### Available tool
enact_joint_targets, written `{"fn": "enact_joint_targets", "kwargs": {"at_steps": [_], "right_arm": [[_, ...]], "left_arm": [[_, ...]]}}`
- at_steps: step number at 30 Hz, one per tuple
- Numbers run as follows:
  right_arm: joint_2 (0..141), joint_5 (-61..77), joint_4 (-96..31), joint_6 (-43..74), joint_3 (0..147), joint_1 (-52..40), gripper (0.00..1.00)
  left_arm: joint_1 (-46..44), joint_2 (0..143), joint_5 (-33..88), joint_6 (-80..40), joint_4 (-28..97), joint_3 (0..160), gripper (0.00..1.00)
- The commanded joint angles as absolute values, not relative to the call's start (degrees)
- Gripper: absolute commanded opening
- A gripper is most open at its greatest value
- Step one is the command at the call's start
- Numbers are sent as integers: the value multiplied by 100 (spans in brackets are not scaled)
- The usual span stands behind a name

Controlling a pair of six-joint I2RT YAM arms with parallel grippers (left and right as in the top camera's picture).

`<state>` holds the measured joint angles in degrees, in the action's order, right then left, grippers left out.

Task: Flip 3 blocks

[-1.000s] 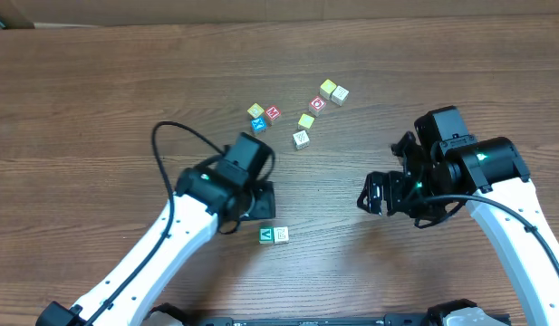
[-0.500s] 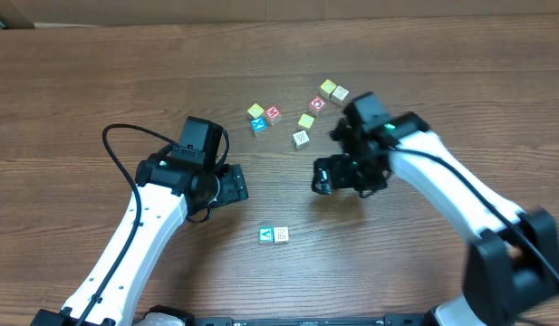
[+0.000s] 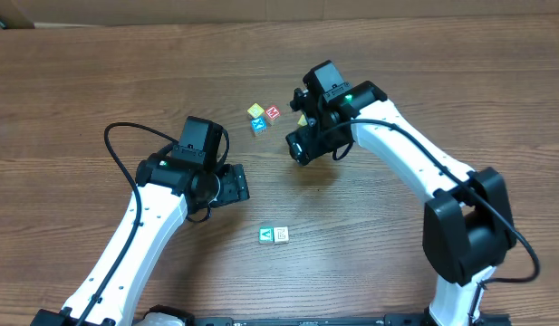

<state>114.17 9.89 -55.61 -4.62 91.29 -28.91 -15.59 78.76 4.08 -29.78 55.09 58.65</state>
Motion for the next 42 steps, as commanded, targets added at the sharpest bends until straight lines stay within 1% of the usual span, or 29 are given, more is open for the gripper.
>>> {"fn": "enact_joint_targets", "kwargs": {"at_steps": [1,5,7,9,12,16,21,28,33,36,40,42], "right_arm": [[11751,902,-5426,-952,9227,-2893,86],[11946,904,-5111,-950,9227,-2893,87],[11977,904,-4919,-937,9227,-2893,86],[11983,904,-4676,-838,9227,-2893,83],[11983,902,-4217,-434,9227,-2893,75],[11983,904,-3911,-62,9223,-2891,70],[12073,904,-3972,-14,9220,-2893,67],[12425,904,-4187,-14,9207,-2893,59],[12438,902,-4130,-12,9198,-2891,58],[12438,899,-4123,51,9198,-2873,54],[12438,902,-4121,143,9198,-2851,52],[12438,897,-4123,154,9198,-2849,49]], "left_arm": [[-1538,7808,449,-2867,5507,5990,83],[-1538,7808,449,-2867,5513,5990,83],[-1538,7808,449,-2867,5524,5990,83],[-1538,7808,449,-2867,5529,5990,83],[-1538,7808,447,-2867,5540,5990,83],[-1538,7808,447,-2867,5568,5990,83],[-1538,7808,429,-2864,5592,5990,83],[-1538,7808,405,-2825,5594,5990,84],[-1538,7808,403,-2825,5592,5990,84],[-1538,7808,405,-2825,5594,5990,84],[-1538,7808,405,-2825,5592,5990,84],[-1538,7808,408,-2825,5594,5990,84]]}}
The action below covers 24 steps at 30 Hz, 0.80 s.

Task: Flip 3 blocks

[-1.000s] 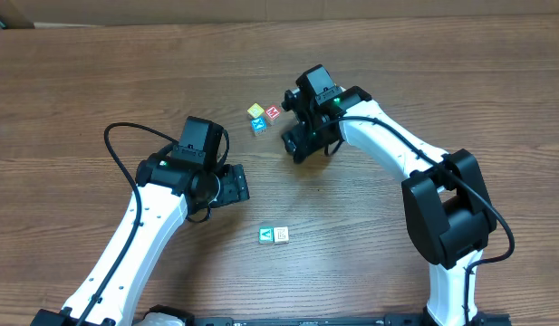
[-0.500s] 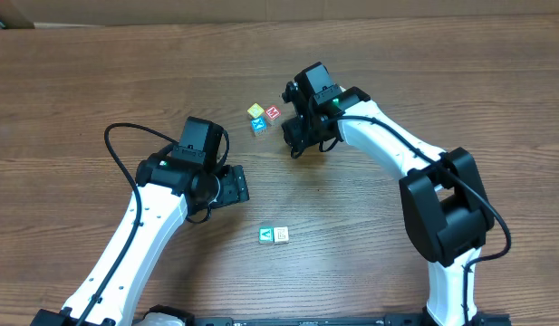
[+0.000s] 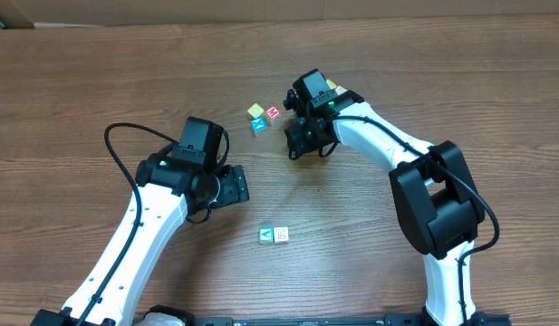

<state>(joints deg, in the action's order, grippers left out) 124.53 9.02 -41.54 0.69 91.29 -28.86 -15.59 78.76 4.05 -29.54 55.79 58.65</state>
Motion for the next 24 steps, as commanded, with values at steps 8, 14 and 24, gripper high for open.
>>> {"fn": "enact_joint_targets", "kwargs": {"at_steps": [8,14,24], "right_arm": [[12438,639,-4128,419,9198,-2834,36],[12429,655,-4209,521,9203,-2801,31],[11913,926,-5190,1079,9782,-2799,21]], "left_arm": [[-1538,7808,408,-2827,5651,5990,84],[-1538,7808,408,-2827,5653,5990,84],[-1538,7808,408,-2829,5627,5990,84]]}}
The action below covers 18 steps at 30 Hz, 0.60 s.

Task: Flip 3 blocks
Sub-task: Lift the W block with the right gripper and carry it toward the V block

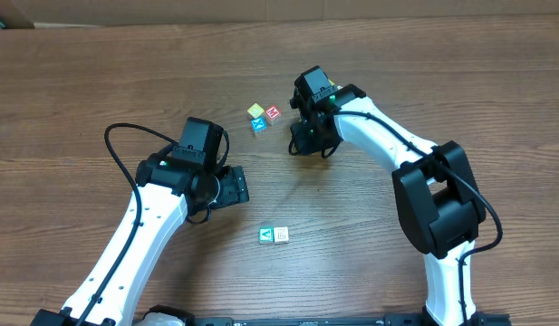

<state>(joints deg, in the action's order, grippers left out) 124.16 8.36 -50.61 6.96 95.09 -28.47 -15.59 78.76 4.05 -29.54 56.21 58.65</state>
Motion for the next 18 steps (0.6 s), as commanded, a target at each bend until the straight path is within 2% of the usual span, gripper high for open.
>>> {"fn": "enact_joint_targets", "kwargs": {"at_steps": [1,9,18], "right_arm": [[11804,928,-5317,1216,9782,-2799,19],[11069,1214,-6733,1404,9762,-2836,7],[9850,1208,-6914,1951,8368,-3033,7]], "left_arm": [[-1538,7808,408,-2829,5627,5990,84],[-1538,7808,410,-2829,5631,5990,84],[-1538,7808,412,-2832,5631,5990,84]]}}
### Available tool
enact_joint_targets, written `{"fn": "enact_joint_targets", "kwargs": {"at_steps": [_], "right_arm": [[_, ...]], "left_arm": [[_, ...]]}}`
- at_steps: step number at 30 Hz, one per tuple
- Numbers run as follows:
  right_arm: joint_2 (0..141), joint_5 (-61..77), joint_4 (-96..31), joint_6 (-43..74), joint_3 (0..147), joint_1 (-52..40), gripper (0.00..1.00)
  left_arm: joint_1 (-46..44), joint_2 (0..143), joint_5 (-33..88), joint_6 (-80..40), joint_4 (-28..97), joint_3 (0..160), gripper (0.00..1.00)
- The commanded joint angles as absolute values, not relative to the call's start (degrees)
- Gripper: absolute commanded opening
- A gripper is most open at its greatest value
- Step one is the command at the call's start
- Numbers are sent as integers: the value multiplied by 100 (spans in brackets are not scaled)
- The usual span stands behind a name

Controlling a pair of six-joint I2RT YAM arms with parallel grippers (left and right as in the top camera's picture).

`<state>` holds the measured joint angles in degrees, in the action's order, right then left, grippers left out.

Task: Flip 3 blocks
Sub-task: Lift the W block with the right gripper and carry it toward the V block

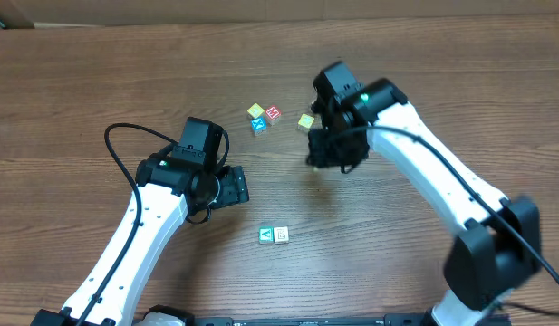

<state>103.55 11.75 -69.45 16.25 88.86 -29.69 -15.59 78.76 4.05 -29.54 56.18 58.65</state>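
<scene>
Several small letter blocks lie on the wooden table (98,81). A yellow-green block (255,110), a red block (273,112) and a blue block (258,126) form a cluster at the back centre. A yellow block (305,121) lies alone just right of them. A green block (265,234) and a white block (281,234) sit side by side near the front. My right gripper (321,156) hangs just right of and nearer than the yellow block, apart from it, holding nothing. My left gripper (240,184) stands open at centre left, empty.
The left arm's black cable (125,131) loops over the table at the left. A cardboard wall (261,9) runs along the table's far edge.
My right gripper has moved right and toward the front, away from the block cluster. The yellow block it was covering now lies uncovered on the table. The left arm has not moved.
At first my right gripper was just in front of the yellow block, whose edge showed beside it. Then it sat over that block, hiding it, and stayed there. Now it has drawn off to the right and the block lies free. The left arm stayed still throughout.
</scene>
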Motion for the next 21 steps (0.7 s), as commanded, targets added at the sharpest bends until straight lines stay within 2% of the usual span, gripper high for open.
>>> {"fn": "enact_joint_targets", "kwargs": {"at_steps": [1,4,9,16,21], "right_arm": [[9614,1212,-6807,2036,8044,-3048,7],[8984,1262,-6541,2174,7205,-3142,7],[8200,1385,-6132,2497,6154,-3516,13],[8123,1833,-4842,3400,5116,-4285,15],[8123,1809,-4130,4082,4775,-4504,15]], "left_arm": [[-1538,7808,412,-2832,5631,5990,84],[-1538,7808,412,-2829,5631,5990,85],[-1538,7808,412,-2832,5629,5990,85],[-1540,7808,454,-2832,5638,5990,84],[-1540,7811,451,-2829,5655,5988,84]]}}
